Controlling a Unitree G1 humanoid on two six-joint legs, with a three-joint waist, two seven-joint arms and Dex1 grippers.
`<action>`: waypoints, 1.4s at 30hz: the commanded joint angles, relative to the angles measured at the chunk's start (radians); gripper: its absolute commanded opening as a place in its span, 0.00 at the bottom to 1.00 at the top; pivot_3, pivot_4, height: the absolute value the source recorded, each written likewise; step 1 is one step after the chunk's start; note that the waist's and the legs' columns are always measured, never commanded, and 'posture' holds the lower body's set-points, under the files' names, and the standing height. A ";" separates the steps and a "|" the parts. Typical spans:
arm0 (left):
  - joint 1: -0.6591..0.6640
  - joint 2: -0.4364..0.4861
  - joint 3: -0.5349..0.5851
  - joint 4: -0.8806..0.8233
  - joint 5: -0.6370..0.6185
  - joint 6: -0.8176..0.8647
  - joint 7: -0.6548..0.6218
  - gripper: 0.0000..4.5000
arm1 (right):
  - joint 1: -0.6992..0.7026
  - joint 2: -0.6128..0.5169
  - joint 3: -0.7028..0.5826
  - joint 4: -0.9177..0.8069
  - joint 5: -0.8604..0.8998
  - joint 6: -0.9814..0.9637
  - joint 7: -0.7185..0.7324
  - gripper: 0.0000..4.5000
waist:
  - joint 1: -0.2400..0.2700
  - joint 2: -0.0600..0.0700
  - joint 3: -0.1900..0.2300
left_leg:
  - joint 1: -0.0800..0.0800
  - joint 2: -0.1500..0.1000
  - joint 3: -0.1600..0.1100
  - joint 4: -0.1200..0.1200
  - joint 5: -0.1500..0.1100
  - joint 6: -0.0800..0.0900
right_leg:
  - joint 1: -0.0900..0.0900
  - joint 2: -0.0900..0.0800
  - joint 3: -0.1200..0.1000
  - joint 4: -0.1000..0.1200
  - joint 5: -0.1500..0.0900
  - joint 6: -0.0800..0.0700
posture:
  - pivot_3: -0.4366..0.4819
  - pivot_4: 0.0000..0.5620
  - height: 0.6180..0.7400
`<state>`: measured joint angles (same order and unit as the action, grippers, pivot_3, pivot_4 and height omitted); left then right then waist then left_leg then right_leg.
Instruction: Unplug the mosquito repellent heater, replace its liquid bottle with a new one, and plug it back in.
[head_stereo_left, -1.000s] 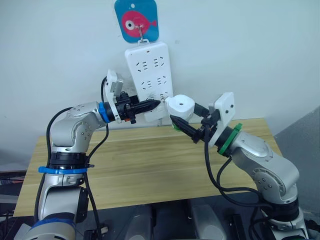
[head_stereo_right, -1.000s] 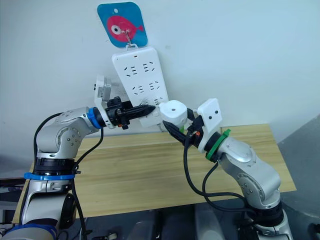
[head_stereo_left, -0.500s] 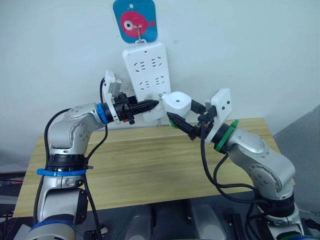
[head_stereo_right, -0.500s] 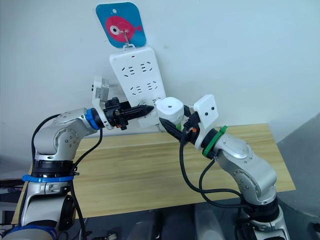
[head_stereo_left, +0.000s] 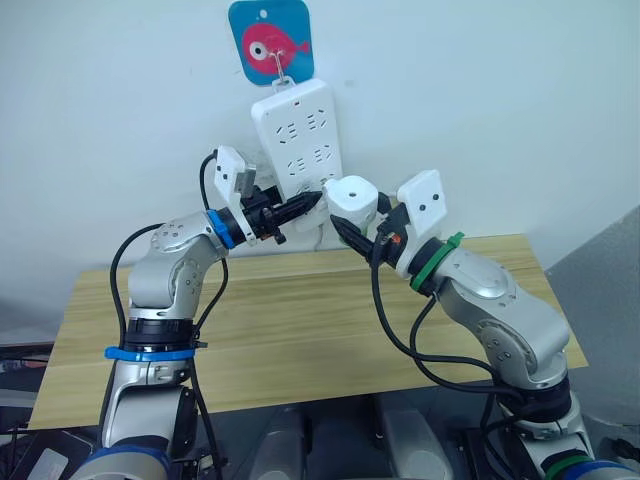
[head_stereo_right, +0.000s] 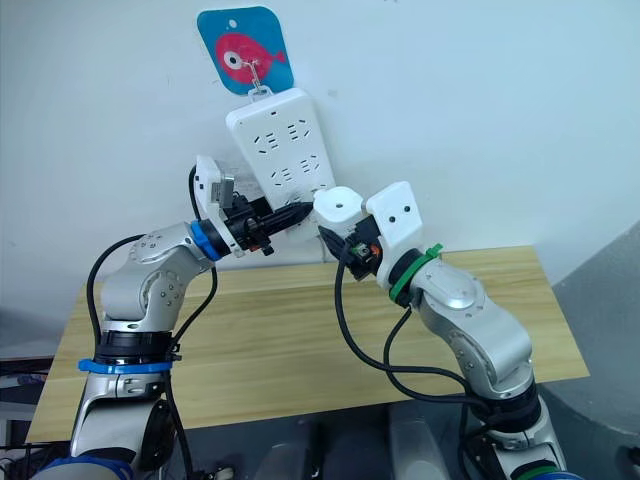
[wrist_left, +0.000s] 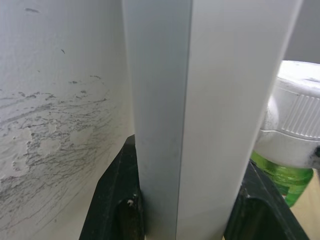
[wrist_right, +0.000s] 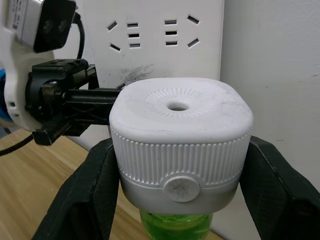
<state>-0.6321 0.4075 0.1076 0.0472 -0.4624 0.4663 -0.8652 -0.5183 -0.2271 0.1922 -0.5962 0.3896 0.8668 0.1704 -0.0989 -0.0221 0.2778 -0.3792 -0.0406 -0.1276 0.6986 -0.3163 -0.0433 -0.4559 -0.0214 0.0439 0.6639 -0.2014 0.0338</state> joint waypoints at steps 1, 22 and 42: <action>0.011 -0.036 -0.062 -0.105 -0.037 -0.014 -0.036 0.30 | -0.030 0.026 0.034 0.047 -0.048 -0.004 -0.020 0.68 | 0.000 0.000 0.000 | 0.000 0.000 0.001 0.000 0.001 0.000 | 0.000 0.000 0.000 0.000 0.001 0.000 | 0.30 0.43 1.00; 0.014 0.003 -0.060 -0.085 -0.040 -0.018 -0.074 0.30 | -0.105 0.077 0.010 0.131 -0.099 -0.016 0.024 0.68 | -0.018 0.000 0.000 | 0.001 0.001 0.005 -0.001 0.004 0.000 | 0.000 0.002 0.001 0.000 0.004 -0.001 | 0.30 0.43 1.00; 0.013 0.061 0.037 -0.135 -0.095 0.043 -0.038 0.83 | -0.091 0.066 0.004 0.140 -0.122 -0.033 0.041 0.68 | -0.004 -0.001 0.000 | -0.001 0.000 0.003 -0.001 0.004 0.000 | 0.000 0.001 0.000 -0.002 0.004 -0.001 | 0.33 0.41 1.00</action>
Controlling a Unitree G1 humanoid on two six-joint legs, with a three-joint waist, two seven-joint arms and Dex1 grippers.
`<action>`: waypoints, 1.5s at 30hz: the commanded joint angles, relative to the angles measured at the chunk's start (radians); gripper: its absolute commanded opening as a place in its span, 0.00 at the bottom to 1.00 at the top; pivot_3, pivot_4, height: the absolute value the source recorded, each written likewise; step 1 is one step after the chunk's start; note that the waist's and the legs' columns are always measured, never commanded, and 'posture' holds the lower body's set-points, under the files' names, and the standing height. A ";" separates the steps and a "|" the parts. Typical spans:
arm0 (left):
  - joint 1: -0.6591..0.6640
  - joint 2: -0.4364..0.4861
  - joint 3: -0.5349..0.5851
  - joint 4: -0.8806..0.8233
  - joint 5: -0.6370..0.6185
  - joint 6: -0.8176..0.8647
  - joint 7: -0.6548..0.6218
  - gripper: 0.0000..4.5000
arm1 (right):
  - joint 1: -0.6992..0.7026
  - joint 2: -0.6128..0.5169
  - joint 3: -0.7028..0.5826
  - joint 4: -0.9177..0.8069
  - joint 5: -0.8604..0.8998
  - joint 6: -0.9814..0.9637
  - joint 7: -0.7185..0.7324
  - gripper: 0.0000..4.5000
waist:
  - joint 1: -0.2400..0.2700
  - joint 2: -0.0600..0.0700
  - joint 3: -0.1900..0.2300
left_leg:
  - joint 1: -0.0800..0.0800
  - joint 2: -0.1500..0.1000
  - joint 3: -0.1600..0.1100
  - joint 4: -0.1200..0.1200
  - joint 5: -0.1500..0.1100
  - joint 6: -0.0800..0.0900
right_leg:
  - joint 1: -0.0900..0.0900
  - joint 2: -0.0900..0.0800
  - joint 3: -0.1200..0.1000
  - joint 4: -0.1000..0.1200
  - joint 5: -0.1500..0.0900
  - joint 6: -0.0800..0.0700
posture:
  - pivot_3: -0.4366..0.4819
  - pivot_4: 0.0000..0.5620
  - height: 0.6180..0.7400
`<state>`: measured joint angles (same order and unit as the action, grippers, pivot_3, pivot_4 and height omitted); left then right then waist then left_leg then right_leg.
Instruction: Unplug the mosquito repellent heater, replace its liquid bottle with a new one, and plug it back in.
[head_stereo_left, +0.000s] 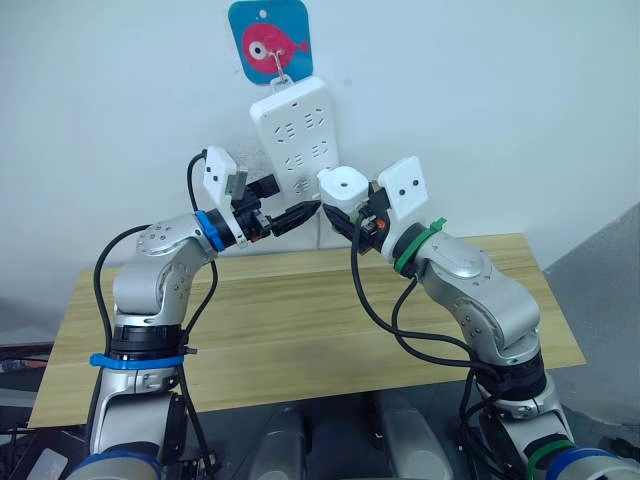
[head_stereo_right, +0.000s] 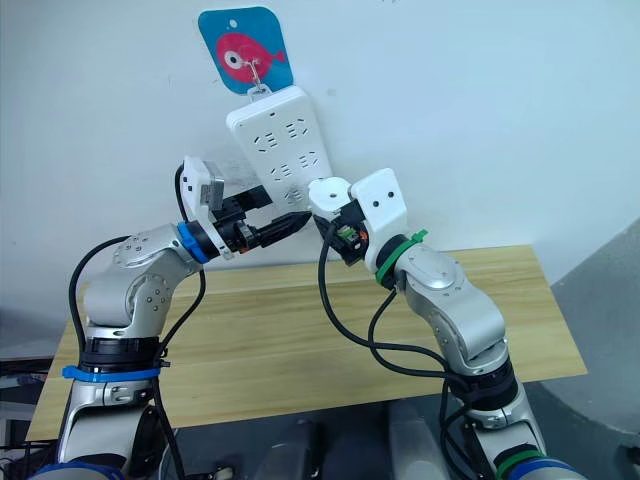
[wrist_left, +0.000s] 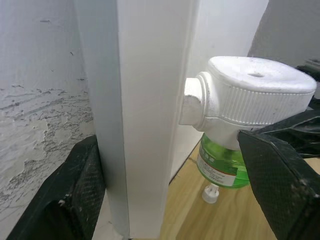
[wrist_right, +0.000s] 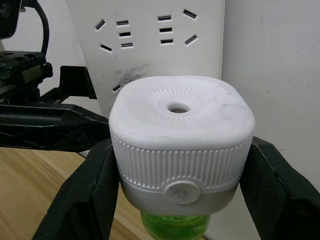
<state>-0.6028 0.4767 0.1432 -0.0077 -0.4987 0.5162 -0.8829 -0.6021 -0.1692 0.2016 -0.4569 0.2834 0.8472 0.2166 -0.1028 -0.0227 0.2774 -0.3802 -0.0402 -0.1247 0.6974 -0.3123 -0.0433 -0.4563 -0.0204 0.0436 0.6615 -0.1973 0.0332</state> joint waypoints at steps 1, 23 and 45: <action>-0.017 -0.010 0.000 -0.081 -0.064 -0.004 -0.025 0.79 | -0.008 0.009 -0.005 0.003 -0.016 -0.015 -0.005 0.68 | 0.000 0.000 0.000 | 0.000 0.000 0.000 0.000 0.000 0.000 | 0.000 0.000 0.000 0.000 0.000 0.000 | 0.33 0.41 1.00; -0.011 -0.028 0.008 -0.154 -0.154 0.153 -0.058 0.30 | -0.046 0.041 0.016 0.093 -0.034 -0.087 0.036 0.68 | -0.010 0.000 0.000 | 0.001 0.001 0.000 0.000 0.002 -0.003 | 0.000 0.001 0.000 0.002 0.000 0.000 | 0.33 0.40 1.00; -0.001 -0.033 0.005 -0.104 -0.097 0.094 -0.058 0.30 | 0.001 -0.022 -0.036 -0.088 0.026 0.094 0.096 0.99 | 0.009 -0.001 0.000 | -0.002 0.001 -0.001 -0.003 0.010 -0.004 | -0.001 0.001 -0.003 -0.004 0.010 -0.002 | 0.34 0.41 1.00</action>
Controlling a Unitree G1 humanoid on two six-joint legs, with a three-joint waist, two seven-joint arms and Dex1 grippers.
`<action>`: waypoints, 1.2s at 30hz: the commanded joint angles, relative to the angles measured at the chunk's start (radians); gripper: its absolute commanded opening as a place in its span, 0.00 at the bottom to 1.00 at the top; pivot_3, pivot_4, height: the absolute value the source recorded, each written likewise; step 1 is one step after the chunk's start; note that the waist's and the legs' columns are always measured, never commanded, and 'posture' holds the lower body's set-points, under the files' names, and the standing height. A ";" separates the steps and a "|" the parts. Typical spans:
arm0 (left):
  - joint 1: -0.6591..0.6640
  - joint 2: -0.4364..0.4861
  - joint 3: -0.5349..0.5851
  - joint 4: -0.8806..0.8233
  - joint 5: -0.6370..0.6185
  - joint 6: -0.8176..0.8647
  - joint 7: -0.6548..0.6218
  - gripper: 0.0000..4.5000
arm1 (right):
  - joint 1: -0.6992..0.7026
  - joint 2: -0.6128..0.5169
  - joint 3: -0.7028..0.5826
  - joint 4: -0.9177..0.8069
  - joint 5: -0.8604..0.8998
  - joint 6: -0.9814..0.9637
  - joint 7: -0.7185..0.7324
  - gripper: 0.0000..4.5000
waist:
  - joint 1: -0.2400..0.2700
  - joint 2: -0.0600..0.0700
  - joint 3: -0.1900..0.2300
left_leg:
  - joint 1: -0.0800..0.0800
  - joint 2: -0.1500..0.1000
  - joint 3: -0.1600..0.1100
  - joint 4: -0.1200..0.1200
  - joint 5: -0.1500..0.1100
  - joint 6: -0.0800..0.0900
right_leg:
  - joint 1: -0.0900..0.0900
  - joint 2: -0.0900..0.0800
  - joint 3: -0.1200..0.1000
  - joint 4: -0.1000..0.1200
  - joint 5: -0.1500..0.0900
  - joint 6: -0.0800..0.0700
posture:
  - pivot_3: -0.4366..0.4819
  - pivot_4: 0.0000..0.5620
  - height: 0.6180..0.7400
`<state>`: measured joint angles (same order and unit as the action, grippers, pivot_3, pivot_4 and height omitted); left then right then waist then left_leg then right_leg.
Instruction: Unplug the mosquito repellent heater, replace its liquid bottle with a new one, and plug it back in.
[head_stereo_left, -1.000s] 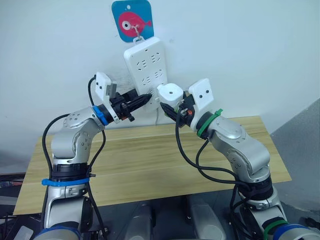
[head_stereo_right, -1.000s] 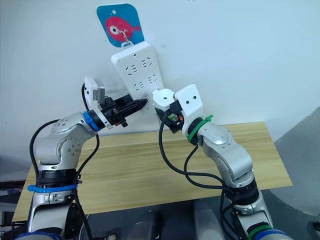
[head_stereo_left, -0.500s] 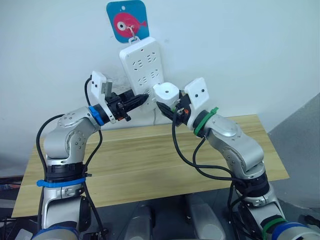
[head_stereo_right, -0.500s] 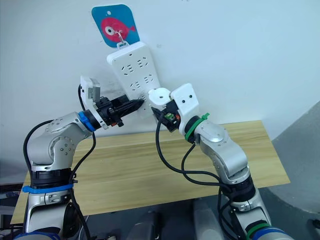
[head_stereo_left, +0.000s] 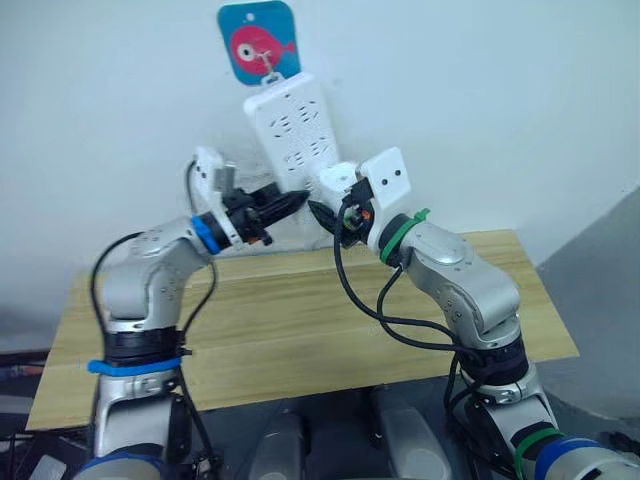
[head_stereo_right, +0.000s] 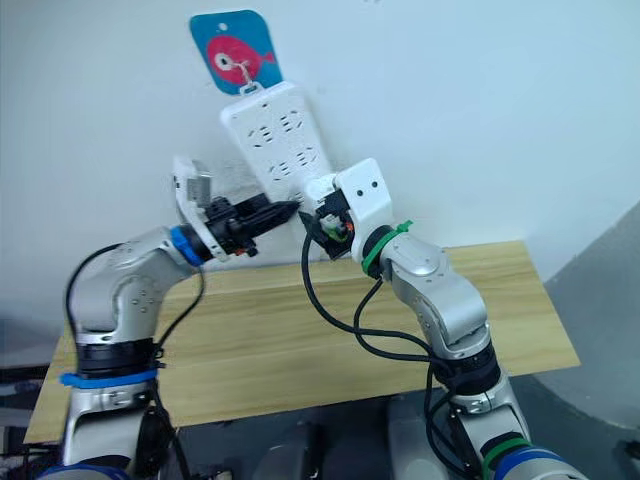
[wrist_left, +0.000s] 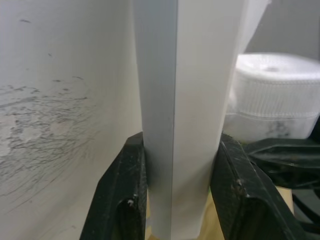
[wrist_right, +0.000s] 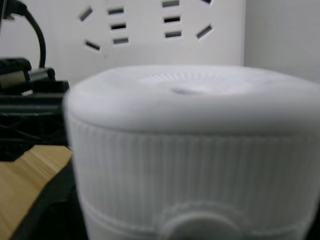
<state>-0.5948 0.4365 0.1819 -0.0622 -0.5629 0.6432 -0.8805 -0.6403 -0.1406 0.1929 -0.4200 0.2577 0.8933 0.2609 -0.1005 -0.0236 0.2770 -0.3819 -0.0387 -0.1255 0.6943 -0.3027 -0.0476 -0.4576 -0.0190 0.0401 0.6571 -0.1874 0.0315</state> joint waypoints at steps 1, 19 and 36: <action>-0.009 0.011 -0.034 -0.044 -0.033 -0.037 -0.063 0.30 | 0.058 -0.073 -0.042 -0.160 0.076 0.074 0.068 0.99 | 0.012 0.000 0.000 | -0.001 0.000 0.000 -0.001 0.000 0.000 | 0.000 0.000 0.000 -0.003 -0.001 0.001 | 0.34 0.41 1.00; 0.146 0.214 0.049 0.012 0.002 -0.128 -0.088 0.86 | 0.144 -0.229 -0.154 -0.192 0.349 0.150 0.256 0.19 | 0.004 0.000 0.000 | -0.001 0.003 0.007 -0.003 -0.006 0.009 | 0.000 0.001 0.003 -0.010 -0.001 0.001 | 0.36 0.41 1.00; 0.395 0.351 0.231 -0.526 -0.390 0.170 0.056 1.00 | 0.063 -0.213 -0.138 -0.128 0.520 0.129 0.377 0.01 | 0.045 0.000 0.000 | -0.001 0.001 0.004 -0.003 -0.005 0.009 | 0.001 -0.002 0.002 -0.011 -0.001 0.001 | 0.46 0.41 1.00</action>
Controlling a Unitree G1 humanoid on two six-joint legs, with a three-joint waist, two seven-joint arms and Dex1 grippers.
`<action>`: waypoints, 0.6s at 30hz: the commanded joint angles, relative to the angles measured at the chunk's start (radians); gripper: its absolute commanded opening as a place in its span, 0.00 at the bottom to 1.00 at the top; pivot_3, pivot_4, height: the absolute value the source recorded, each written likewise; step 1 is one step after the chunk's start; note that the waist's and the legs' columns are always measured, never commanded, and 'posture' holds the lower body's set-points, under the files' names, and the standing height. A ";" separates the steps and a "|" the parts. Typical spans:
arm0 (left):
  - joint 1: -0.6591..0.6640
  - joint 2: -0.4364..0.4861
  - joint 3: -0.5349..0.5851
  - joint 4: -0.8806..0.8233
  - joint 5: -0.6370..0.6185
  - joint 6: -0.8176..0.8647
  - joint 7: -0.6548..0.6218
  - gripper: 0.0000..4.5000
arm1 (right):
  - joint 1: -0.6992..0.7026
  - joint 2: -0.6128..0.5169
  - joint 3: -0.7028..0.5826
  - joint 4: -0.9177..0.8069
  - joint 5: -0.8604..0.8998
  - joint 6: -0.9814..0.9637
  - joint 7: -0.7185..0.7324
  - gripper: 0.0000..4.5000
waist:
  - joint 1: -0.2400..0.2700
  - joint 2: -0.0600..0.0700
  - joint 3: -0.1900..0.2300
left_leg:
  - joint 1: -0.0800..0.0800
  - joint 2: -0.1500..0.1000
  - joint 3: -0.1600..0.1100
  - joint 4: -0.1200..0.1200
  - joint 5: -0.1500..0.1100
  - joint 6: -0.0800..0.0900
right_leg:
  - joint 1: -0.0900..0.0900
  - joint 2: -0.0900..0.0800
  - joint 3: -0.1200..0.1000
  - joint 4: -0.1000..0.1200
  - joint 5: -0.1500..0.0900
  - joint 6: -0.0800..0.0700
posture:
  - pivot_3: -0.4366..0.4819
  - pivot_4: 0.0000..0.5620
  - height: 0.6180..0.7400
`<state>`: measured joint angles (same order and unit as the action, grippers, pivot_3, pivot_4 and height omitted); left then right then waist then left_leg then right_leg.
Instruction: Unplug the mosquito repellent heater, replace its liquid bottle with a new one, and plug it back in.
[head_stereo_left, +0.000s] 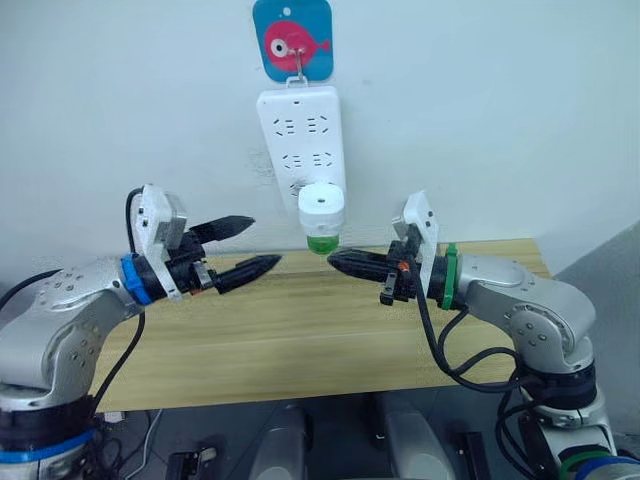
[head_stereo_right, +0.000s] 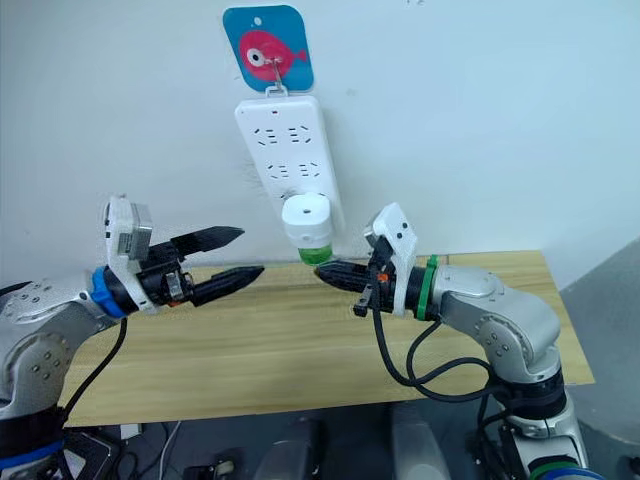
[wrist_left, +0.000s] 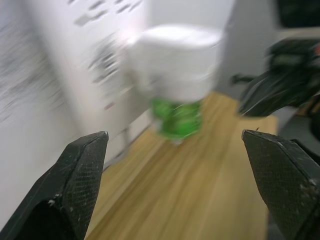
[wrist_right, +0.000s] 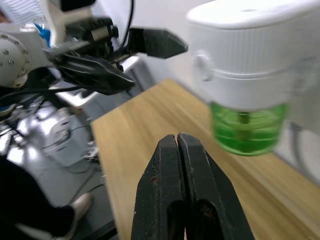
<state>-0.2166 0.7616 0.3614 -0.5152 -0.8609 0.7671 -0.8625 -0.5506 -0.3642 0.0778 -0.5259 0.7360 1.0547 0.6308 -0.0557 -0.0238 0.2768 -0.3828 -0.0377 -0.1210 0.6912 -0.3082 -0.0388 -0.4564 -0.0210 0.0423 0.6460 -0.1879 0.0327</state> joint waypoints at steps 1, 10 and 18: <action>0.023 0.035 0.059 -0.088 -0.119 0.061 0.046 1.00 | -0.033 0.018 -0.028 -0.023 0.050 -0.033 0.002 0.01 | 0.001 0.000 0.000 | 0.000 0.000 0.000 0.000 0.000 0.000 | 0.000 0.000 0.000 0.000 0.000 0.000 | 0.46 0.41 1.00; 0.007 0.098 0.057 -0.056 -0.164 0.064 0.065 1.00 | -0.058 0.087 -0.016 -0.001 0.017 -0.073 -0.101 0.01 | 0.000 0.000 0.000 | 0.001 0.001 0.001 0.000 0.001 -0.002 | 0.000 0.002 -0.001 0.001 0.000 0.000 | 0.46 0.42 1.00; -0.008 0.096 0.023 -0.023 -0.133 0.031 0.056 1.00 | -0.075 0.104 0.052 0.116 -0.187 -0.220 -0.199 0.01 | 0.000 0.000 0.000 | 0.001 0.000 0.002 0.000 0.001 -0.002 | 0.000 0.002 0.000 0.001 0.000 0.000 | 0.46 0.42 1.00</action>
<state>-0.2108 0.8498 0.3792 -0.5372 -1.0022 0.8202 -0.7982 -0.6075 -0.2654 0.1321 -0.4008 0.5773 0.8841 0.4445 -0.0557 -0.0238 0.2769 -0.3823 -0.0375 -0.1191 0.6912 -0.3068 -0.0413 -0.4564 -0.0190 0.0425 0.6465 -0.1879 0.0326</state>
